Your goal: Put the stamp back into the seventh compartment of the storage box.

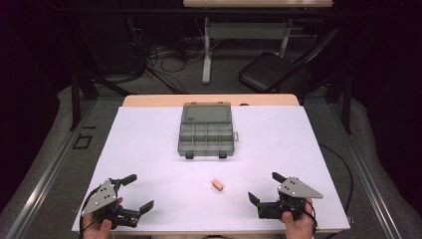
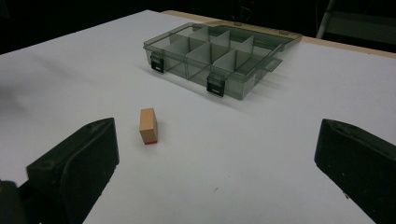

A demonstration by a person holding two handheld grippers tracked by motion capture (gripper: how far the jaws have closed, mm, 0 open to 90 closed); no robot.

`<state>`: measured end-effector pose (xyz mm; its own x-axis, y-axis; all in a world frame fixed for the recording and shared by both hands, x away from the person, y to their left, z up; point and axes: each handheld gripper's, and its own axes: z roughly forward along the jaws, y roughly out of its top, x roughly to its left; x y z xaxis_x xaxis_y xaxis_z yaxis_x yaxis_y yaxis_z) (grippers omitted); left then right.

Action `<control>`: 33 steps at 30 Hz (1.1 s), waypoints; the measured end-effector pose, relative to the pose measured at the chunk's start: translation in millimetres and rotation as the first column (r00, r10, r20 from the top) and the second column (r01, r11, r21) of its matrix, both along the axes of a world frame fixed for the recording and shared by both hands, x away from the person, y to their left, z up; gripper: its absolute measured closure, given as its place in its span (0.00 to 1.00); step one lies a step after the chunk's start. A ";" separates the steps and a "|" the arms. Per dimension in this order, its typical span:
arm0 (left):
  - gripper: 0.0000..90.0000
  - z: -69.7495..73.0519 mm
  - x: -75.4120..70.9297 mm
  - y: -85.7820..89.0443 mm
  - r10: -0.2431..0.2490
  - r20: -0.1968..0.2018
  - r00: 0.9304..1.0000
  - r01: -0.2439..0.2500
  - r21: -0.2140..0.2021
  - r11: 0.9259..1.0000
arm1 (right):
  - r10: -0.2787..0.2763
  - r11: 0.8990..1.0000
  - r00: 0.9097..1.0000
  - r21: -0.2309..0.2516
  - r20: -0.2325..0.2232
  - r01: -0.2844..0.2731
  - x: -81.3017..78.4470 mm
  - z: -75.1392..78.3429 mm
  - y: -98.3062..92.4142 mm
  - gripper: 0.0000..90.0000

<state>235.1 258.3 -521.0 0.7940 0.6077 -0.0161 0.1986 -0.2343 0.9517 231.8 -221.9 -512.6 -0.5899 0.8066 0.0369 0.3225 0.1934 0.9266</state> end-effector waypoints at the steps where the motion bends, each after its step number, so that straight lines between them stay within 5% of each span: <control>1: 0.01 0.0 0.0 0.0 0.000 0.000 1.000 0.000 0.000 1.000 | -0.001 1.000 1.000 0.002 -0.003 0.001 0.4 -0.3 -0.1 0.00; 17: 0.01 -0.7 1.2 0.3 0.003 -0.002 1.000 -0.003 0.005 1.000 | 0.013 1.000 0.995 0.003 -0.099 -0.013 13.1 -1.3 3.6 0.00; 33: 0.01 0.0 -1.9 -2.0 0.001 0.000 1.000 -0.001 0.018 1.000 | 0.027 0.999 0.992 -0.039 -0.124 -0.032 15.8 13.3 16.9 0.00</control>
<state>233.3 256.3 -521.0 0.7937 0.6083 -0.0052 0.1989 -0.2514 0.9472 247.6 -204.9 -499.3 -0.6061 0.7915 0.0785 0.4275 0.2409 0.8713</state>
